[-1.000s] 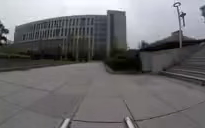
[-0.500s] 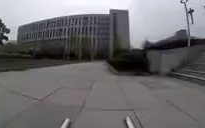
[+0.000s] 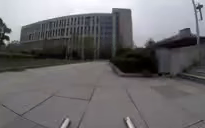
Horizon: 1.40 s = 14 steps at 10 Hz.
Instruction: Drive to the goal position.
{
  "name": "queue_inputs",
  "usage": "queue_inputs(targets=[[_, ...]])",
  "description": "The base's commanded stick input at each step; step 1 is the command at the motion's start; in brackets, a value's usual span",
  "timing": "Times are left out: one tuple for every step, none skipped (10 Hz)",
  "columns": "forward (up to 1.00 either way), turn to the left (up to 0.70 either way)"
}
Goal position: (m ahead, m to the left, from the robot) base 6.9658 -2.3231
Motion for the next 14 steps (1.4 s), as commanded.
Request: queue_inputs(targets=[[1.0,-0.32],[1.0,-0.4],[1.0,-0.4],[1.0,-0.4],[1.0,-0.4],[1.0,-0.4],[1.0,-0.13],[1.0,0.0],[1.0,0.0],[1.0,0.0],[1.0,0.0],[1.0,0.0],[1.0,0.0],[1.0,0.0]])
